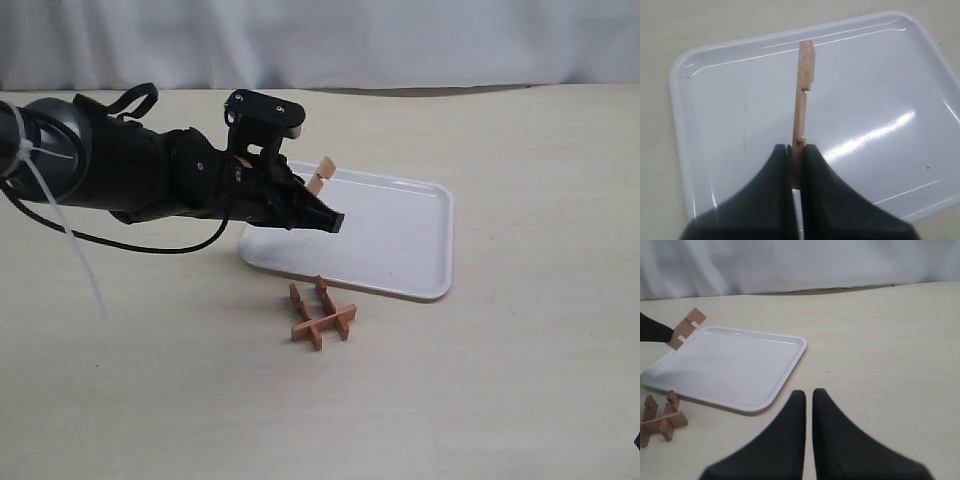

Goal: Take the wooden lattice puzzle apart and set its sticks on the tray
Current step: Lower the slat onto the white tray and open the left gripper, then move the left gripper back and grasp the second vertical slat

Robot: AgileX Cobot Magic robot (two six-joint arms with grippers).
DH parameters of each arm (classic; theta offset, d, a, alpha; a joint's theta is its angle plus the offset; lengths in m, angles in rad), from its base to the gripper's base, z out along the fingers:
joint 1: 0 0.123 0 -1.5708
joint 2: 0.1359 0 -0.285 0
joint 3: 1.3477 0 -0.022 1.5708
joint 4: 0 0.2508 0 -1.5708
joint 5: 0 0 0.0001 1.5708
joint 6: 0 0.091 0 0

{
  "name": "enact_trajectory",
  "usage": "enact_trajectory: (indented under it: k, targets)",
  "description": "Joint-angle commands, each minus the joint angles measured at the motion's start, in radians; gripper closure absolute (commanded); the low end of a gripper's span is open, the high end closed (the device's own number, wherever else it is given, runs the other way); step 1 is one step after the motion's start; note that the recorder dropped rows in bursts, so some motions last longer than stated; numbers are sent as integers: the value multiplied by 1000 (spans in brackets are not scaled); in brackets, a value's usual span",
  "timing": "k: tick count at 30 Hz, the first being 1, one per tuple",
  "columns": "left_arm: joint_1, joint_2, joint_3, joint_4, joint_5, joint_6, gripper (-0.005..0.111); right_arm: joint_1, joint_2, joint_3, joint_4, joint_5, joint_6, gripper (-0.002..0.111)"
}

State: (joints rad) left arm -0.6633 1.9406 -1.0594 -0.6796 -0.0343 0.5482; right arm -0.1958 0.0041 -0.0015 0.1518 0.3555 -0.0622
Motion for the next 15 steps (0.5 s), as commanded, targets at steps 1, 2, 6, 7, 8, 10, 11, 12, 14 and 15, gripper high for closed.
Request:
enact_trajectory:
  k: [1, 2, 6, 7, 8, 10, 11, 12, 14, 15]
  targets:
    - [1, 1, -1, -9, -32, -4, 101, -5, -4, 2, 2, -12, -3, 104]
    - [1, 1, -1, -9, -32, -4, 97, -5, -4, 2, 2, -12, -3, 104]
    - [1, 1, -1, -9, -39, -4, 65, -5, -4, 2, 2, -12, -3, 104]
    - [1, 1, -1, -9, -48, -4, 56, -5, -4, 2, 2, -12, -3, 104]
    - [1, -1, -1, -9, -50, -4, 50, -5, -4, 2, 2, -12, -3, 104]
    - [1, -12, -1, 0, -47, 0, 38, -5, -4, 2, 2, -12, -3, 104]
    - [1, -20, -1, 17, -33, 0, 36, -5, -4, 2, 2, -12, -3, 104]
    - [1, -32, -1, 46, -12, 0, 34, -5, -4, 2, 2, -12, -3, 104]
    - [1, -65, -1, 92, 34, 0, 33, -5, -4, 2, 2, -12, -3, 104]
    - [1, -85, -1, 112, 73, 0, 33, -5, -4, 2, 2, -12, -3, 104]
